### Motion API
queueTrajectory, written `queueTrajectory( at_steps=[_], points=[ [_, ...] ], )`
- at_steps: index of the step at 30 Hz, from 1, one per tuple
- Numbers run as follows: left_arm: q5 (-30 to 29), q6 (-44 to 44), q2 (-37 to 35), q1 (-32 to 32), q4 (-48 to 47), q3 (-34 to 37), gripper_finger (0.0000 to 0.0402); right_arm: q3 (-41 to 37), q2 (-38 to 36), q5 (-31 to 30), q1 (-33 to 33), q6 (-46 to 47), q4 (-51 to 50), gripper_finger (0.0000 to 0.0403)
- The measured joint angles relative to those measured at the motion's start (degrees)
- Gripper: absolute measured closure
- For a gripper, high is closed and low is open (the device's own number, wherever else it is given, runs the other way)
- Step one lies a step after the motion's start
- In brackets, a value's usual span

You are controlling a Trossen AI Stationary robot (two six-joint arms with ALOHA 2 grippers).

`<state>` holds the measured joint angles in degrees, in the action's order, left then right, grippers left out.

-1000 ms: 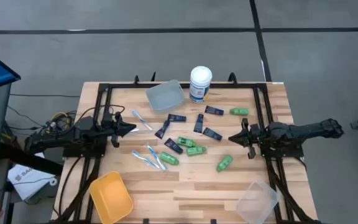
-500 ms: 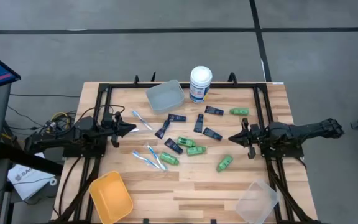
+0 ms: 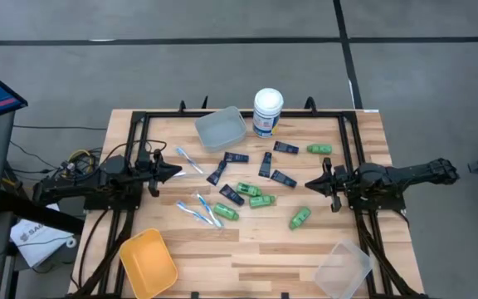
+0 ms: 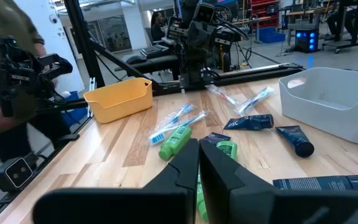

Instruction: Pick & Place Travel size toiletries

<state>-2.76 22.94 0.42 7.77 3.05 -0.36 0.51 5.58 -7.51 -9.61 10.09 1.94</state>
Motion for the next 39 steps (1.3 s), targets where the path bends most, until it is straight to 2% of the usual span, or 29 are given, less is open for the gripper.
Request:
queueTrajectory(
  at_steps=[19, 31, 39],
  points=[
    [0.00, 0.02, 0.00, 0.00, 0.15, 0.00, 0.0401, 0.00, -0.01, 0.00, 0.01, -0.01, 0.01, 0.0397],
    [0.00, 1.94, 0.00, 0.02, 6.54, 0.00, 0.0401, 0.00, 0.00, 0.00, 0.02, -0.02, 0.01, 0.0397],
    [-0.28, 9.19, 0.00, 0.00, 10.46, 0.02, 0.0401, 0.00, 0.00, 0.00, 0.02, -0.01, 0.00, 0.0397]
  ],
)
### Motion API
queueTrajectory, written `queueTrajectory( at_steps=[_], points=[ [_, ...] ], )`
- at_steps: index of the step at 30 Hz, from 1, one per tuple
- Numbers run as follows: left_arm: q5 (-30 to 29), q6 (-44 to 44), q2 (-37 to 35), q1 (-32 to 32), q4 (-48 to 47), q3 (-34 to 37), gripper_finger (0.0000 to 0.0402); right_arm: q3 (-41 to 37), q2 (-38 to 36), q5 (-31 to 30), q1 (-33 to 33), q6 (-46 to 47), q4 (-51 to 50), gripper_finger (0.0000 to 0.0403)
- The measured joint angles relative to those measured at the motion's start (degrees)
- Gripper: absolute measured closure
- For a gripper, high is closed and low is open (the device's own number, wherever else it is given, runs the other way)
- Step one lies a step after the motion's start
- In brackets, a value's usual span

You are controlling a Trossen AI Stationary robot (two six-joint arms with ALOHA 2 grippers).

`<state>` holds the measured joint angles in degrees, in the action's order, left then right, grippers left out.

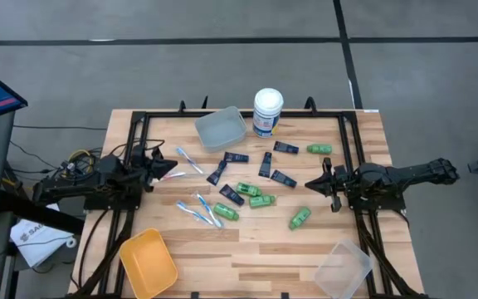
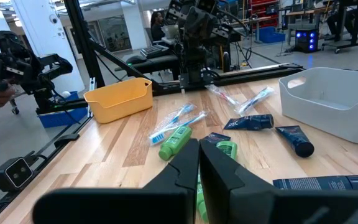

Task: Pick & Place Travel size toiletries
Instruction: Put the orange toothbrush into the yellow bin

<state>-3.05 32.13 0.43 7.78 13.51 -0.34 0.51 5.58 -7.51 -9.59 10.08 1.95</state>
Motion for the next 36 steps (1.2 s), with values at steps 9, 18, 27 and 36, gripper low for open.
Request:
queueTrajectory(
  at_steps=[9, 18, 27, 36],
  points=[
    [-1.83, 1.10, 0.02, -0.01, 11.16, 0.00, 0.0401, -0.01, -0.01, 0.00, -0.01, -0.01, -0.01, 0.0397],
    [-8.46, 8.70, 0.14, 0.01, 27.83, -0.44, 0.0401, 0.00, 0.00, 0.00, -0.01, -0.01, 0.00, 0.0397],
    [-6.30, 5.51, 16.65, 0.01, 28.31, -15.71, 0.0390, -0.01, 0.00, 0.00, 0.00, 0.00, -0.01, 0.0397],
    [8.42, -6.26, 47.39, -0.01, 22.39, -33.97, 0.0260, 0.00, 0.00, 0.00, 0.00, -0.01, -0.01, 0.0397]
  ],
)
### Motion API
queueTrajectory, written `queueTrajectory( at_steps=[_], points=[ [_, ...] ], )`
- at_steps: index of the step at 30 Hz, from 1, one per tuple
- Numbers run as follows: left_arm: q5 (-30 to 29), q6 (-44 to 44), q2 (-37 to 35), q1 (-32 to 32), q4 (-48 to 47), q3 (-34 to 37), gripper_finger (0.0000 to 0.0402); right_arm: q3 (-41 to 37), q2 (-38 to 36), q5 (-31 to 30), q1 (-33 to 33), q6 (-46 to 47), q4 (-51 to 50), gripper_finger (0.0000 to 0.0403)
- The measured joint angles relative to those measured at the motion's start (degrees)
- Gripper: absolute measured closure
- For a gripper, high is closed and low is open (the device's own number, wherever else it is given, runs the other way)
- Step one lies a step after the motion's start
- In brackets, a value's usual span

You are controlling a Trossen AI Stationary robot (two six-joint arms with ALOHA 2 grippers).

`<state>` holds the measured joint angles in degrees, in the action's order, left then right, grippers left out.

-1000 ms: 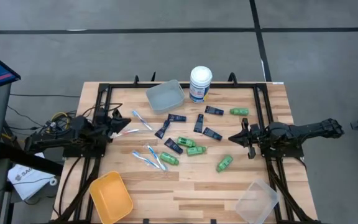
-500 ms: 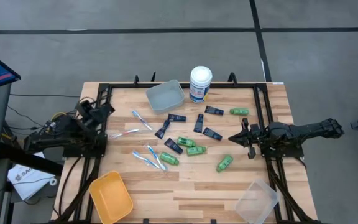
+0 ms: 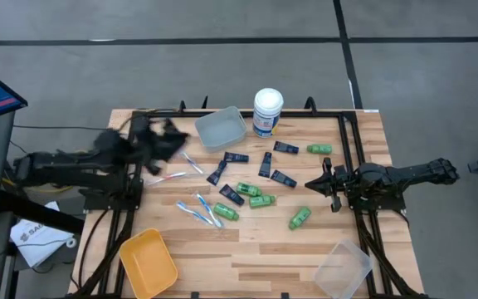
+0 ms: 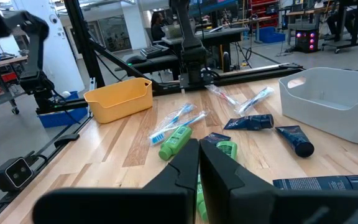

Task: Pick & Place Travel size toiletries
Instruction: Put the orange toothbrush into the yellow bin

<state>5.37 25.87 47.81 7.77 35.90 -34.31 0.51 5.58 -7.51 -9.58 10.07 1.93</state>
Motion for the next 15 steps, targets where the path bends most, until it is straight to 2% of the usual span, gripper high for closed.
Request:
queueTrajectory(
  at_steps=[3, 7, 9, 12, 15],
  points=[
    [1.66, 1.62, 6.80, -0.02, -13.69, -5.68, 0.0214, 0.00, 0.00, 0.00, 0.00, 0.00, 0.00, 0.0397],
    [2.03, 2.84, 12.69, 0.00, -35.89, -11.26, 0.0175, 0.00, 0.00, 0.00, -0.02, 0.00, 0.00, 0.0397],
    [2.03, 3.02, 14.50, 0.00, -44.06, -12.64, 0.0166, 0.00, 0.00, 0.00, -0.02, 0.00, 0.00, 0.0397],
    [1.95, 3.31, 15.42, 0.00, -51.50, -12.96, 0.0163, 0.00, 0.00, 0.00, -0.02, 0.02, 0.00, 0.0397],
    [-0.98, 3.19, 15.67, 0.00, -61.37, -12.96, 0.0169, 0.00, 0.00, 0.00, -0.02, 0.01, 0.00, 0.0397]
  ],
)
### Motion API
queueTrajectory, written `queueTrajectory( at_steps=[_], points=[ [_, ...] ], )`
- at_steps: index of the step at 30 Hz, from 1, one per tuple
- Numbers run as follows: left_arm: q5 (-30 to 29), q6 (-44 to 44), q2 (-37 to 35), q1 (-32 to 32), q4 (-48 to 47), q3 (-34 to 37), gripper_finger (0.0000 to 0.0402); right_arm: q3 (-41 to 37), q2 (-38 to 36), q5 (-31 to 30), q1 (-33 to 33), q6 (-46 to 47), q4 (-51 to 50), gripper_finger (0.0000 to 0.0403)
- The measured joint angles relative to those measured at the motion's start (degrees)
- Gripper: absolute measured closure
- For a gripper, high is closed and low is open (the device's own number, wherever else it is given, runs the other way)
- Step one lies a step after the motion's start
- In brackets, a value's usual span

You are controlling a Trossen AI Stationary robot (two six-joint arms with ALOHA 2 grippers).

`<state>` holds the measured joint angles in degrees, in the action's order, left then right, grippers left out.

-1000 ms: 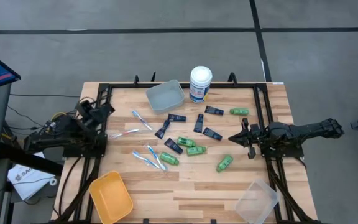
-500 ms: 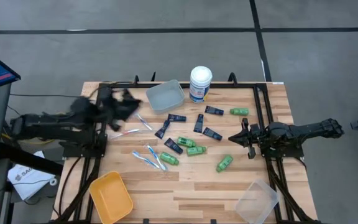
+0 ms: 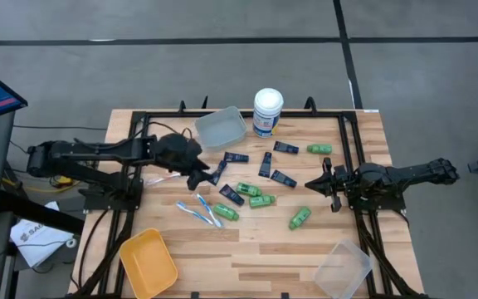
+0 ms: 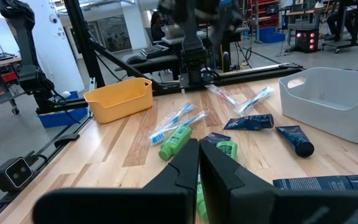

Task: Pick & Place Travel size toiletries
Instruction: Put the orange toothbrush into the yellow bin

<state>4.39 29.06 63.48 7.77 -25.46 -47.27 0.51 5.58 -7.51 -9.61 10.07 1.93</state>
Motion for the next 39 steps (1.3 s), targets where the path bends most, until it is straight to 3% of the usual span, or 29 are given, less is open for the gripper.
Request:
queueTrajectory(
  at_steps=[5, 11, 19, 29, 39],
  points=[
    [-6.72, -0.53, 0.11, 0.00, -13.98, 0.39, 0.0178, -0.01, 0.00, 0.00, 0.00, 0.00, 0.00, 0.0397],
    [-12.89, -0.63, -0.06, 0.11, -15.36, 4.94, 0.0161, 0.00, 0.00, 0.00, 0.00, 0.00, 0.00, 0.0397],
    [-12.99, -0.35, 0.00, 1.47, -15.07, 12.13, 0.0115, -0.01, 0.00, 0.00, 0.00, 0.00, 0.00, 0.0397],
    [-11.47, -4.38, 1.71, 10.89, -11.86, 17.10, 0.0112, 0.00, 0.00, 0.00, 0.02, 0.02, 0.00, 0.0397],
    [-8.98, -12.33, 12.29, 12.57, -6.53, 17.07, 0.0112, 0.00, 0.00, 0.00, 0.00, -0.01, 0.00, 0.0397]
  ],
)
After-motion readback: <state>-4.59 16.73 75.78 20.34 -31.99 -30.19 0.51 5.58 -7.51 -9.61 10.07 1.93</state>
